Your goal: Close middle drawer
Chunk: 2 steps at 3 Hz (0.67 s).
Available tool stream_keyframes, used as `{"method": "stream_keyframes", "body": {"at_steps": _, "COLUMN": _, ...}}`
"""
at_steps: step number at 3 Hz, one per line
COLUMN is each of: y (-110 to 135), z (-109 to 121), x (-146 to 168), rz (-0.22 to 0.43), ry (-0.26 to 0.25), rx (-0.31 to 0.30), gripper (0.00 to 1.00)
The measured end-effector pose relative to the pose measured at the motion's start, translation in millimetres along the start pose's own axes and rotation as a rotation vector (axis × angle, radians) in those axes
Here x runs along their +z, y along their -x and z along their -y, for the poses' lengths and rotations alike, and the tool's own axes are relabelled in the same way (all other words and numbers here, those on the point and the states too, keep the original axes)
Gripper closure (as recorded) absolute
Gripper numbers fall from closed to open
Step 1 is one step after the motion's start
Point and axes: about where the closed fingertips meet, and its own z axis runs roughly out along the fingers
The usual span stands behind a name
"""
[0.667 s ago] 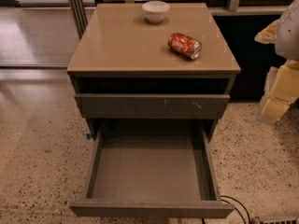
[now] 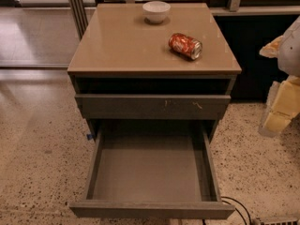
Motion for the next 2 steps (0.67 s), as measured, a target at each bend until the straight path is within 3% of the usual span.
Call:
{"method": "stream_keyframes", "body": {"at_steps": 1, "y": -15, "z": -18, "x": 28, "rz": 0.005, "ry": 0.046, "rx": 0.035, "gripper": 0.00}}
{"method": "stream_keyframes", "body": {"at_steps": 2, "y": -18, "z": -36, "x": 55, "rz": 0.019, "ry": 0.076, "rx": 0.026, "gripper": 0.00}}
